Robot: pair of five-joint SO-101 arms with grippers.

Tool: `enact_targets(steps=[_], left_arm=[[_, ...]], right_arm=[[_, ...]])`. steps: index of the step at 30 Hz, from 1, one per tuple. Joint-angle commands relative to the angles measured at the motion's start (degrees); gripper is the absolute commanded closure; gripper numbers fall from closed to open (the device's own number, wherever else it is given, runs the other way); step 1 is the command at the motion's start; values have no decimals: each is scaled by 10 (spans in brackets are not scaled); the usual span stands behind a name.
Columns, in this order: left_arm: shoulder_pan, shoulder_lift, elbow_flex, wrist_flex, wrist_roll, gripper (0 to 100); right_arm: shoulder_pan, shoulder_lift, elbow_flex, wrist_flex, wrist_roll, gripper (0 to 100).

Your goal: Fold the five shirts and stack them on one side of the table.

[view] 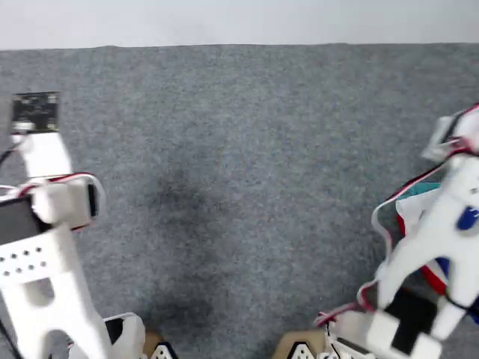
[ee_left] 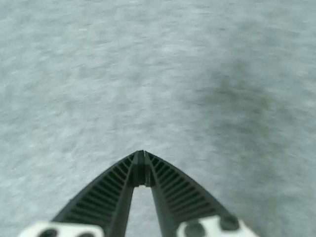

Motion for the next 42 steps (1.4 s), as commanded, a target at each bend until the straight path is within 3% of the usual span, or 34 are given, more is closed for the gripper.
enact_targets(steps=[1,8,20,24,29,37,42], left_arm=[[44,-14,24,-22,33,996],[127,-18,155,-80,76,997],[145,-18,336,-232,123,998],[145,-18,399,-299,124,998],[146,-61,434,-320,168,998],[146,-268,586,-396,166,998],[146,-404,655,-401,166,998]], right_arm=[[-74,-100,117,15,-27,990],[-194,-248,376,-72,-129,990],[-217,-578,852,-374,-156,990],[-218,-676,947,-398,-155,990],[-218,-778,1038,-399,-119,990],[-218,-945,1150,-393,-100,990],[-247,-939,1175,-393,-90,990]])
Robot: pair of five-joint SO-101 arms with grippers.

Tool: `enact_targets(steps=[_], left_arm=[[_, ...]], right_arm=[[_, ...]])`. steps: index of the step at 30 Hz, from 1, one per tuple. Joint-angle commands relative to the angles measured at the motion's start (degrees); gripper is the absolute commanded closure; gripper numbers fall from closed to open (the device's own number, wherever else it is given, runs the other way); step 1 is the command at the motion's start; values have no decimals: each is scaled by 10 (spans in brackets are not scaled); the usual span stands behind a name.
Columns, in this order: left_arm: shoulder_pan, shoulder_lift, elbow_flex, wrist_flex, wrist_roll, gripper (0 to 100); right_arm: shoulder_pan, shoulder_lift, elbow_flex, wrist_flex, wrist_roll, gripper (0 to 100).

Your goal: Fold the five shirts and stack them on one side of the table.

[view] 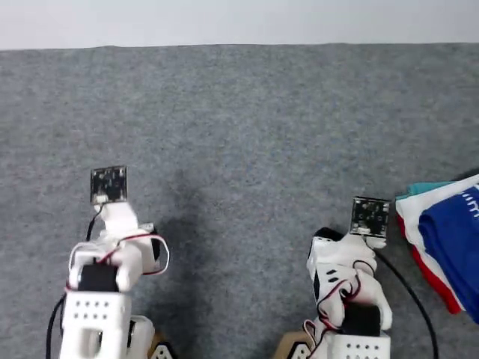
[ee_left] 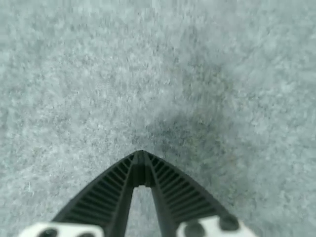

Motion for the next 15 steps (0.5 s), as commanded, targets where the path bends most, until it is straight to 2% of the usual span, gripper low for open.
enact_targets(steps=[1,6,12,15], left_arm=[[3,-93,33,-11,7,998],[3,-195,113,-14,7,998],[3,-302,167,16,7,998],[25,-349,193,39,1,998]], right_arm=[[-33,-4,3,-12,8,990],[-89,-7,35,-8,15,990],[-107,-7,35,4,126,990],[-105,-7,35,72,155,990]])
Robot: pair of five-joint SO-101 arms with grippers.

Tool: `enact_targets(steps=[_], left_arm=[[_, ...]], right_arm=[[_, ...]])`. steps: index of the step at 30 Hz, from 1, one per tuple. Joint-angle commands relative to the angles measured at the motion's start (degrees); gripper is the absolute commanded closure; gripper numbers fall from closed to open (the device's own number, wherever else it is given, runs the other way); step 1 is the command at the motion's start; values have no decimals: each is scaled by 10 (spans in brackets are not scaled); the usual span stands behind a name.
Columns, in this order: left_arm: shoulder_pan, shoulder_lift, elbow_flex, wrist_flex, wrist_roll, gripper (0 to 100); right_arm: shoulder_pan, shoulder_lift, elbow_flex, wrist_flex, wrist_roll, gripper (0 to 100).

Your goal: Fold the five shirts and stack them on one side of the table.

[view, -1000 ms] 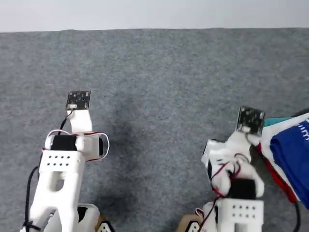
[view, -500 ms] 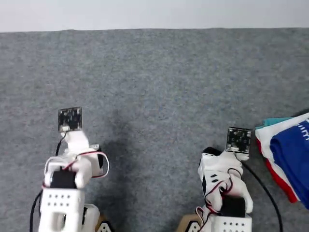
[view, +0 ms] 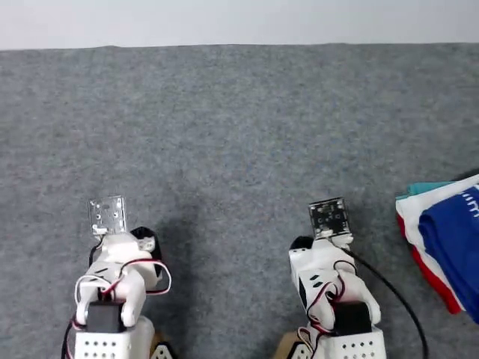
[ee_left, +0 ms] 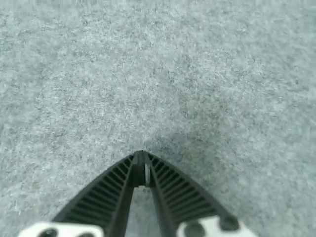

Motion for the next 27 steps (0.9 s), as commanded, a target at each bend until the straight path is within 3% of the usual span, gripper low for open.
enact_targets(steps=[1,8,17,27], left_arm=[[26,-40,8,22,-6,998],[38,-33,8,25,-11,998],[47,-32,8,59,-144,997],[70,-33,8,94,-146,997]], right_arm=[[-2,-7,9,66,29,990],[17,-7,9,103,32,990],[16,-7,9,103,32,990],[16,-7,9,103,32,990]])
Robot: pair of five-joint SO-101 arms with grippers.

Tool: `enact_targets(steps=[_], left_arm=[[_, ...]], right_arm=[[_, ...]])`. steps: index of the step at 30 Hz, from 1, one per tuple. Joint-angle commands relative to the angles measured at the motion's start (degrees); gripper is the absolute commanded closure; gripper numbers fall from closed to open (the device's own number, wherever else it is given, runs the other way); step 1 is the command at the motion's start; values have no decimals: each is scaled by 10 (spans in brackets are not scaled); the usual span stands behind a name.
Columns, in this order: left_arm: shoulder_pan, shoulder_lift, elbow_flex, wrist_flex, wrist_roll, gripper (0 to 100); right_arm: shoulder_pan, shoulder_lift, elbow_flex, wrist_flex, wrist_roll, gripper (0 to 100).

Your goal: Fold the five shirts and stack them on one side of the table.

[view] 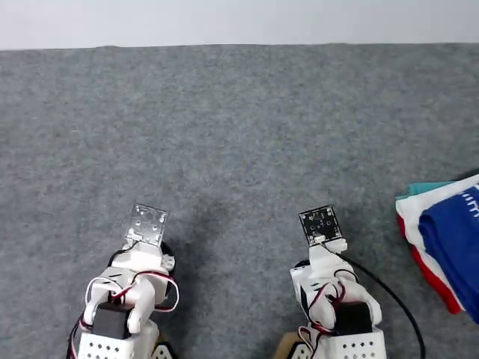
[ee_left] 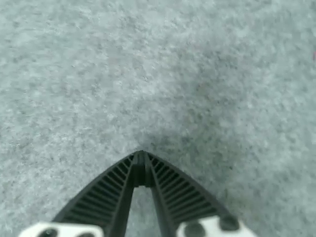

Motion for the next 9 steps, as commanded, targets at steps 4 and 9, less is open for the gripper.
enact_targets(steps=[4,9], left_arm=[[-22,-5,-1,4,4,997],[-55,-5,-1,6,45,997]], right_arm=[[5,-7,9,1,7,990],[5,-7,9,1,7,990]])
